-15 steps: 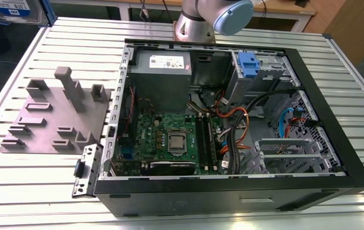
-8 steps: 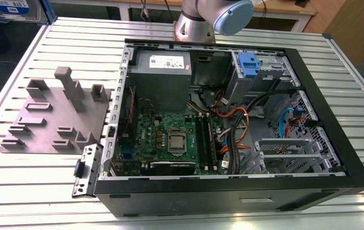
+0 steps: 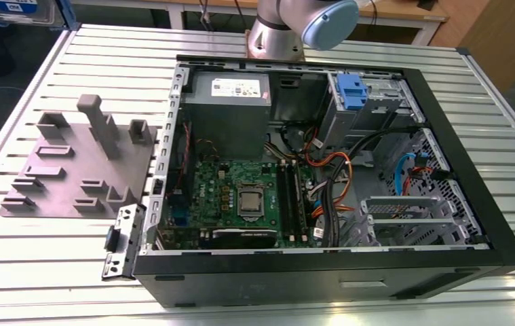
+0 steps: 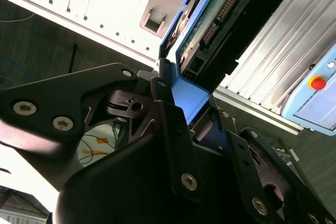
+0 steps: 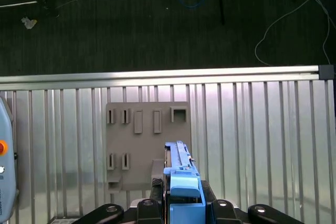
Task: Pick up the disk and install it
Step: 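Pick up the disk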
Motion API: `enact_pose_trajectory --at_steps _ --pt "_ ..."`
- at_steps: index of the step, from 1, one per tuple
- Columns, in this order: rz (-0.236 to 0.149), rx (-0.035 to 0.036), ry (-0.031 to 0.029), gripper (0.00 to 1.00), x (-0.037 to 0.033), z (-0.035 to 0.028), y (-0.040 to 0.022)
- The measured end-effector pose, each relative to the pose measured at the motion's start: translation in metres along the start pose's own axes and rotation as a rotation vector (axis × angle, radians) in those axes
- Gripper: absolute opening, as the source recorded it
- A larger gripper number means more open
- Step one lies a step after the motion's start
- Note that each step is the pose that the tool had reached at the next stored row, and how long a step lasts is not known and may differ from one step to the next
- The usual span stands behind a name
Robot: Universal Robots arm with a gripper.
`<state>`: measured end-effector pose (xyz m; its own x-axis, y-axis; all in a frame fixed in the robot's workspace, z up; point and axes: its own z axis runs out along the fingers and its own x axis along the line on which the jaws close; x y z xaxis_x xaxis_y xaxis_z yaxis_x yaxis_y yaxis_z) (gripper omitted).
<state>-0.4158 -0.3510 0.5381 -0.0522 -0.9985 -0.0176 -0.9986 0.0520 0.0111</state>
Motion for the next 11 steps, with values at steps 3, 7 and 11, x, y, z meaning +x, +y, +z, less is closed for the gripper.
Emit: enact_pose_trajectory --at_steps 3,7,11 --pt "0.000 0.0000 0.0001 0.37 0.0000 -0.0017 0.0000" --pt "0.000 0.0001 0.0000 0.37 -0.0001 -0.0020 -0.0001" --pt "0.000 0.0000 0.0000 0.37 -0.0002 -0.0020 -0.0039"
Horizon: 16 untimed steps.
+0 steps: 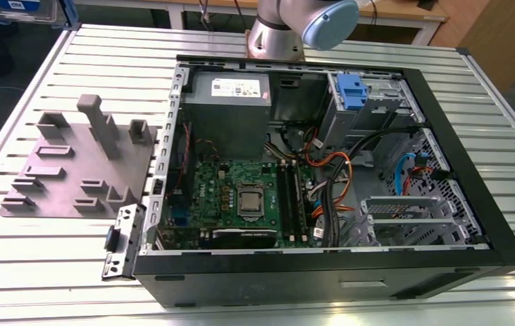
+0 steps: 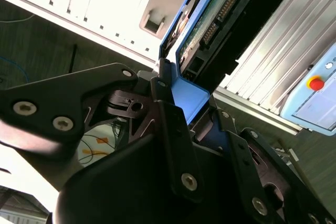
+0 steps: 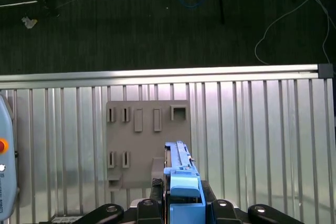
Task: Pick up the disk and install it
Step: 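Pick up the disk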
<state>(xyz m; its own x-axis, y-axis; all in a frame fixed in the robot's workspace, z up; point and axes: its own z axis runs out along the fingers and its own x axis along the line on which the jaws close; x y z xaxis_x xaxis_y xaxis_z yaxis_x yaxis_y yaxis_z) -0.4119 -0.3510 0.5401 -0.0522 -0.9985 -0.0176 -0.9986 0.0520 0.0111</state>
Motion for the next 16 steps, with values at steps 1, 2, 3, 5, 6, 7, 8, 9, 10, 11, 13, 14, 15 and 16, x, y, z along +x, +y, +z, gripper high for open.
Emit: enact_pose_trajectory --at_steps 1,2,3,5,6,7,8,9,10,11,13,14,15,16 --pt "0.000 0.0001 0.0000 0.37 0.0000 0.0000 -0.0004" --pt "0.000 -0.0001 0.0000 0.37 0.0005 0.0000 -0.0007" --pt "0.000 -0.0001 0.0001 0.37 0.0012 0.0000 -0.0008" --pt "0.000 0.0000 0.0000 0.37 0.0037 0.0000 -0.0010" --pt "0.000 0.0000 0.0000 0.37 0.0052 0.0001 -0.0011" --pt "0.000 0.0000 0.0000 0.37 0.0068 0.0000 -0.0011" --pt "0.000 -0.0001 0.0002 0.37 0.0085 0.0000 -0.0012" --pt "0.000 0.0000 0.0002 0.37 0.0101 0.0000 -0.0013" --pt "0.000 0.0000 0.0004 0.37 0.0114 0.0000 -0.0014" --pt "0.000 0.0000 0.0005 0.37 0.0126 0.0000 -0.0015" --pt "0.000 0.0001 0.0005 0.37 0.0144 0.0001 -0.0016" --pt "0.000 0.0001 0.0005 0.37 0.0147 0.0003 -0.0016" --pt "0.000 0.0000 0.0006 0.37 0.0149 0.0008 -0.0016" --pt "0.000 0.0000 0.0005 0.37 0.0154 0.0014 -0.0016"
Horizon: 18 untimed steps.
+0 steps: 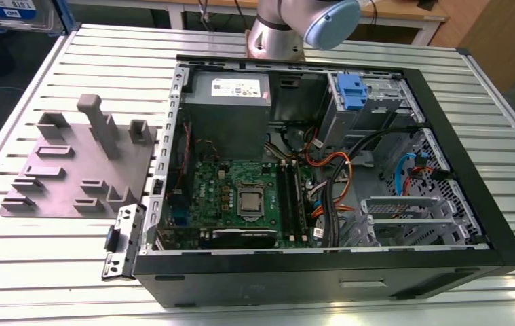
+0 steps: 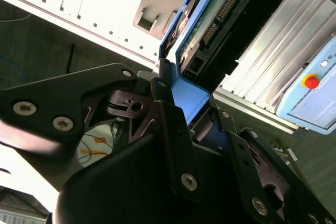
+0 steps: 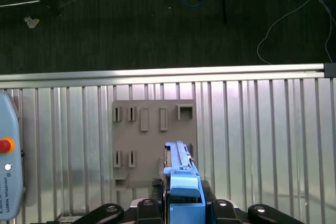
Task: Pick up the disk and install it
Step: 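Pick up the disk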
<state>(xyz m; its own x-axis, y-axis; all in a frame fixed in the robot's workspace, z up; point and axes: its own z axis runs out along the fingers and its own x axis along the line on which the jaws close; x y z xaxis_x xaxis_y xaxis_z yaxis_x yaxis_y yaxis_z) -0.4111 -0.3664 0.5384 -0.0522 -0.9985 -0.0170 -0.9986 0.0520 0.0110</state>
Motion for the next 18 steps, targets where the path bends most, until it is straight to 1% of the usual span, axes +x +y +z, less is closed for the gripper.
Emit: enact_pose_trajectory --at_steps 4,5,6,10,12,14,18 --pt "0.003 0.0000 0.0000 0.37 0.0056 0.0011 -0.0014" --pt "0.004 0.0001 -0.0002 0.37 0.0067 0.0014 -0.0024" --pt "0.004 0.0000 0.0000 0.37 0.0071 0.0013 -0.0047" --pt "0.004 -0.0001 0.0000 0.37 0.0073 0.0012 -0.0149" --pt "0.004 -0.0001 -0.0001 0.37 0.0072 0.0012 -0.0191" --pt "0.004 -0.0001 -0.0001 0.37 0.0071 0.0012 -0.0214" --pt "0.004 -0.0001 -0.0003 0.37 0.0071 0.0013 -0.0241"
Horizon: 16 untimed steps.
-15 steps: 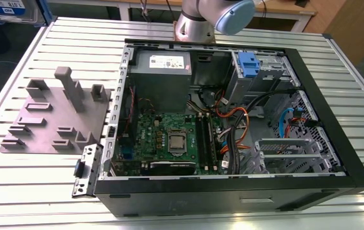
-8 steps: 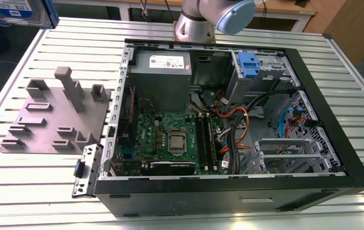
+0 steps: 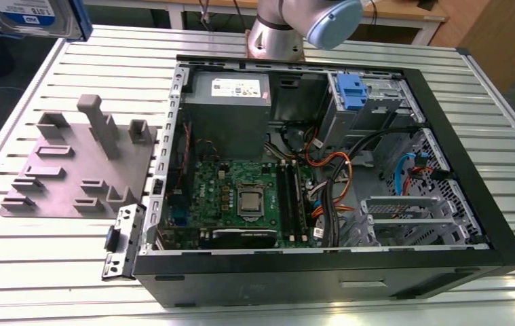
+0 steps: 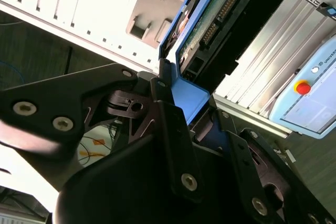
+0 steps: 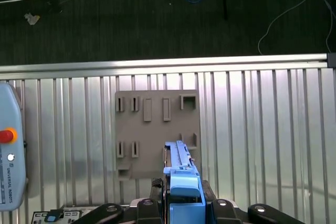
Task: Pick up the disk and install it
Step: 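Pick up the disk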
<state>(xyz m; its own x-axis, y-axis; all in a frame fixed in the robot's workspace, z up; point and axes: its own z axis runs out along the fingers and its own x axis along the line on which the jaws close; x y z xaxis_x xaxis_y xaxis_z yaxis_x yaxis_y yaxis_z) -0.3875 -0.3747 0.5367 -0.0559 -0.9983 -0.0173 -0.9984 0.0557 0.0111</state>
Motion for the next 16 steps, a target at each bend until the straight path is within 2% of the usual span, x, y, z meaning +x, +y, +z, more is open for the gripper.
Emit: enact_pose_trajectory --at_steps 6,16 --pt "0.000 -0.0001 -0.0001 0.37 -0.0003 0.0000 -0.0055" --pt "0.000 -0.0001 0.0000 0.37 -0.0005 0.0000 -0.0096"
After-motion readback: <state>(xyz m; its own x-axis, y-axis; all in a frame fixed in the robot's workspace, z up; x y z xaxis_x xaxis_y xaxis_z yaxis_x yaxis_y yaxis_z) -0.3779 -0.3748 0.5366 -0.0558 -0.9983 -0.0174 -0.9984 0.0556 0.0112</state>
